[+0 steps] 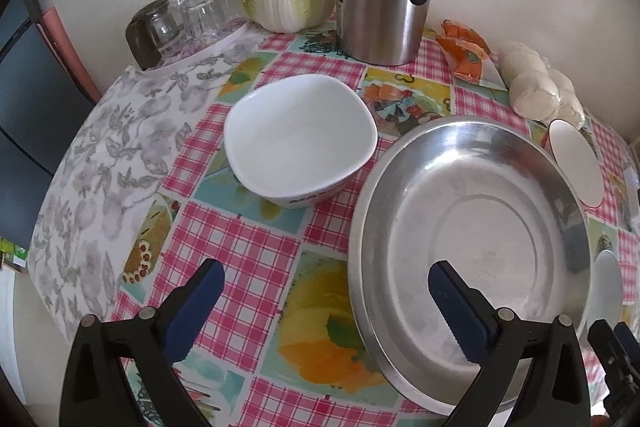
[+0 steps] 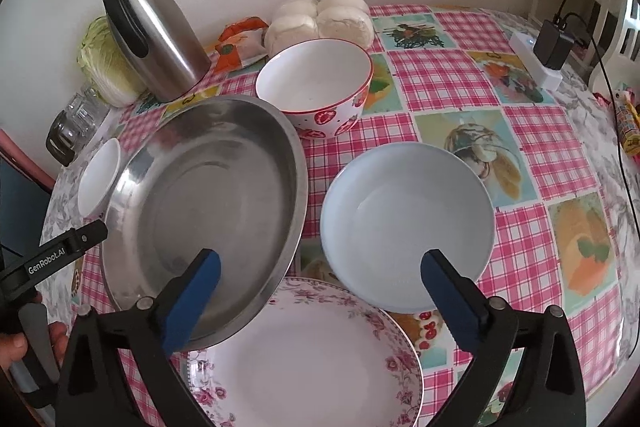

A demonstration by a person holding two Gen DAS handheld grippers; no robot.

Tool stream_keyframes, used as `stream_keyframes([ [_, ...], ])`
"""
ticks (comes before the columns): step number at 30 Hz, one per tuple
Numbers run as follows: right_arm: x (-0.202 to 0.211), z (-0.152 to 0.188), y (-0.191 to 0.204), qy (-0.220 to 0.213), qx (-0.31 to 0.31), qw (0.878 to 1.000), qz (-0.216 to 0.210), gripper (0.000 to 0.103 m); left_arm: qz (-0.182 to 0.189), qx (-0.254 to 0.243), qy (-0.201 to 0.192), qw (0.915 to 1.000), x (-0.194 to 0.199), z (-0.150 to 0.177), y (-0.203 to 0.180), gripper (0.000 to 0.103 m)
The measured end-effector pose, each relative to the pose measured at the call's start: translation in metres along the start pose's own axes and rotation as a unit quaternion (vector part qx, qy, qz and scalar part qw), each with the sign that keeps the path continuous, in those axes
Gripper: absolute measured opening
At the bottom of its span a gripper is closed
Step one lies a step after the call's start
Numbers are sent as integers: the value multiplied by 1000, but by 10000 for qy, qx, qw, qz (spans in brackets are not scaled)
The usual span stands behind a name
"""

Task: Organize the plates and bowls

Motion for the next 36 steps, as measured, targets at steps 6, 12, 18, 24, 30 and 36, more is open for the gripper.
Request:
stream_keyframes([
  [6, 7, -2, 2, -116, 77, 9999, -59, 100, 1, 78, -156, 9998, 7, -2, 2, 103],
  [12, 29, -1, -2, -353, 88, 9993, -130, 100, 167, 202, -601, 9978, 35, -5, -1, 103],
  [18, 59, 5, -10, -624, 187, 9979, 29, 100, 388, 127, -962, 9945, 66, 3, -18, 103],
  [24, 85, 16, -23, -892, 160, 9957, 217, 100, 487, -245, -1263, 9905, 96, 17, -49, 103],
  [30, 111, 27, -37, -1314, -63, 9913, -13, 100, 479, -734, -1793, 9799, 127, 38, -76, 103],
  [36, 120, 43, -46, -1376, -240, 9902, -24, 100, 511, -889, -2004, 9743, 142, 54, -85, 103],
])
Point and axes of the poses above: each gripper's, at about its wrist camera, not at the fingertips, and x roughly against the way its jaws point, y to its left, z to its underside, the point moved 6 cm from there along -x, roughly the way its jaws point, and after that the axes turned 8 degrees about -z, right-handed, at the moved point
